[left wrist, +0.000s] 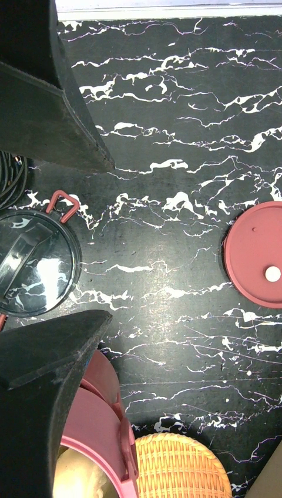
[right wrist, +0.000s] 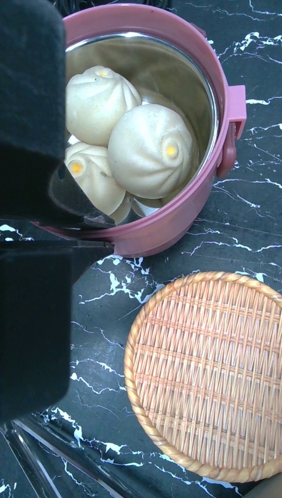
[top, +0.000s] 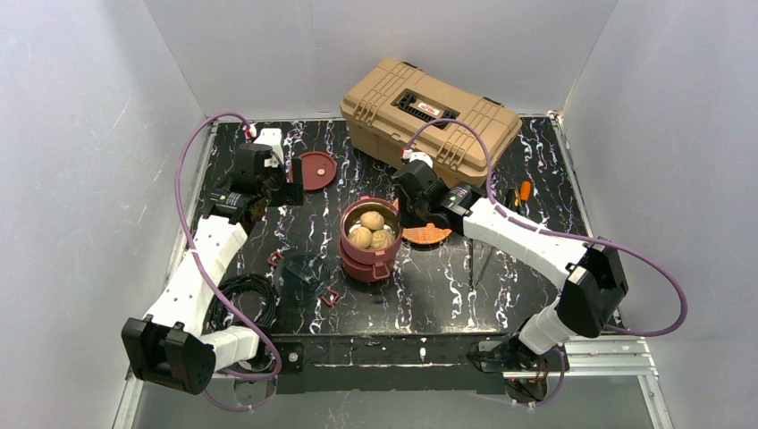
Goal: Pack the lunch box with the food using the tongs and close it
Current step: Place the packing box into the packing box.
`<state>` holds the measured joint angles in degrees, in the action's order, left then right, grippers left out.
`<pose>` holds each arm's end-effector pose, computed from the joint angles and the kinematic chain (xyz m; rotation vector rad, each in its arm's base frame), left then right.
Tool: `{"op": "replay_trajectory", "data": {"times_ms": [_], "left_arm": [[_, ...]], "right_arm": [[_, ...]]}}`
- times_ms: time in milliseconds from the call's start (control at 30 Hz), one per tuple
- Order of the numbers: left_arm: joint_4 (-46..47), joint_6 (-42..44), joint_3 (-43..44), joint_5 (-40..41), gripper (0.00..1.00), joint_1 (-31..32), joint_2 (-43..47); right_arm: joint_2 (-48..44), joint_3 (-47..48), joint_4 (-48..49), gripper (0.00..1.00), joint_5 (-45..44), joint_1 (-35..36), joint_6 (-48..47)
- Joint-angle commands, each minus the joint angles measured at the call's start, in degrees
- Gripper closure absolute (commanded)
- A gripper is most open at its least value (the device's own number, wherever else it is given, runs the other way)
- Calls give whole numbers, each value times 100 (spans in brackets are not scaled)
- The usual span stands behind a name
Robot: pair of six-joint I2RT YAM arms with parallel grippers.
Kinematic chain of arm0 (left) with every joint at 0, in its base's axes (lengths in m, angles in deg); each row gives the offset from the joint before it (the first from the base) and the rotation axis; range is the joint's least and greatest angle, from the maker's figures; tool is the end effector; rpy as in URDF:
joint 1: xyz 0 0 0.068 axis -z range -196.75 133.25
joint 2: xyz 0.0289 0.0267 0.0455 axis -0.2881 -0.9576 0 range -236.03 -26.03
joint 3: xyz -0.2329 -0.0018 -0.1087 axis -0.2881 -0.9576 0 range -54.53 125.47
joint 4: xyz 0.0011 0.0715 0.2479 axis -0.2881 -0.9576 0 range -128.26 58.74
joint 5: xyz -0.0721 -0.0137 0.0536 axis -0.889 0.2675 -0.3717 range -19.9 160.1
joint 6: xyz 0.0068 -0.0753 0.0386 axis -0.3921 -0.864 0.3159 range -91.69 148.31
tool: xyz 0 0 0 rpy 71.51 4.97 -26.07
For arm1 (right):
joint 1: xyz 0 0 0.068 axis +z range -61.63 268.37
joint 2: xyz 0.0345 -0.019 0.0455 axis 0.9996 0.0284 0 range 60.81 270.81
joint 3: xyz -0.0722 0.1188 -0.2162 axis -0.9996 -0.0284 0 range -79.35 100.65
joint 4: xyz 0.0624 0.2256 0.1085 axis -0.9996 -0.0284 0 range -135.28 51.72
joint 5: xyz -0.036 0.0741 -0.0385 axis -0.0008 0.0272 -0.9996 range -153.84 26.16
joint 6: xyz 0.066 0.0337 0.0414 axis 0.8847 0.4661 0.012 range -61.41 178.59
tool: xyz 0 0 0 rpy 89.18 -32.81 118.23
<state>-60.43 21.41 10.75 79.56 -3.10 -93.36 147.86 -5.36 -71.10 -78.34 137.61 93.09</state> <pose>0.2886 -0.0575 0.3168 0.0260 2.1075 -0.0400 0.2477 0.2587 0.2598 -0.1831 2.3713 0.4174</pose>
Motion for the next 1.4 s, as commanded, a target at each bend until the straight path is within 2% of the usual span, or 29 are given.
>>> {"op": "replay_trajectory", "data": {"times_ms": [0, 633, 1033, 1367], "left_arm": [[-53, -56, 24, -75, 15, -23, -15], [-67, -66, 42, -141, 15, -20, -59], [-77, -66, 54, -169, 15, -20, -88], [-82, -75, 53, -188, 15, -20, -83]], "right_arm": [[-139, 111, 409, 99, -152, 216, 215], [69, 629, -383, 99, -803, 560, -38], [296, 767, -409, 99, -680, 734, -177], [374, 780, -572, 99, -1121, 872, -72]]}}
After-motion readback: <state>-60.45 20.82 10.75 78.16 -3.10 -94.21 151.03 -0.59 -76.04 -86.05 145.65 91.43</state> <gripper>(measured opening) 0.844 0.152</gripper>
